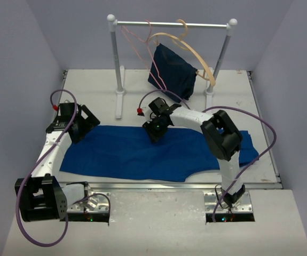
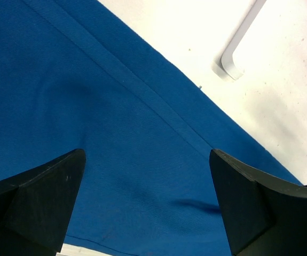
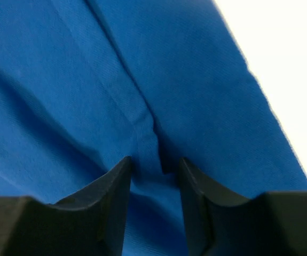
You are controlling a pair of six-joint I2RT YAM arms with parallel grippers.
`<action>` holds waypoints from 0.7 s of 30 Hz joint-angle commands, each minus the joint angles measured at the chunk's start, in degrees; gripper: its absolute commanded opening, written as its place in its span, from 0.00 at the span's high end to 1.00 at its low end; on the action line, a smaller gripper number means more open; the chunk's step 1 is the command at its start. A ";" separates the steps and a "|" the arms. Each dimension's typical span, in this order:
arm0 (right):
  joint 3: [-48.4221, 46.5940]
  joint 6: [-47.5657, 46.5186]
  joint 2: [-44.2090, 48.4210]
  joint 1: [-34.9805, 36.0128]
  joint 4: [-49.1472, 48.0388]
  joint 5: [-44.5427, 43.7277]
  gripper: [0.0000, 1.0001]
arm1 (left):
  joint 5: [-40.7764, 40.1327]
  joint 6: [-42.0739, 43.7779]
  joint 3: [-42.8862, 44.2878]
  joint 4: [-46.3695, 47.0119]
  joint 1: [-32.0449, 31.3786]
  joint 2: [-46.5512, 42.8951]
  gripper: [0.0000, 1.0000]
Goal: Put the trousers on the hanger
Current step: Flatten out the trousers at the center of the board.
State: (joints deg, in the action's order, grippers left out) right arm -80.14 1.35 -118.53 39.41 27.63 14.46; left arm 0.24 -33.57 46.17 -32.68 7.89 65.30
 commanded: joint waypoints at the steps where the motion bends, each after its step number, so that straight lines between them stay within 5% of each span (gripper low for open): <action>1: 1.35 -0.82 2.03 0.23 0.89 4.78 0.80 | 0.20 0.87 0.94 2.09 -0.24 -0.54 0.00; 8: 3.21 -0.30 6.32 0.23 -1.18 1.14 0.99 | 0.02 0.79 0.29 2.48 -0.24 -0.43 0.00; 21: 5.34 -0.38 20.97 0.14 -8.21 -5.58 1.00 | -6.83 -2.99 5.86 0.60 -0.24 1.77 0.00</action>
State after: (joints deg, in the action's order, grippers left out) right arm -73.82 2.59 -99.20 39.57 23.46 13.20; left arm -2.06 -33.81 47.52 -33.04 7.84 65.78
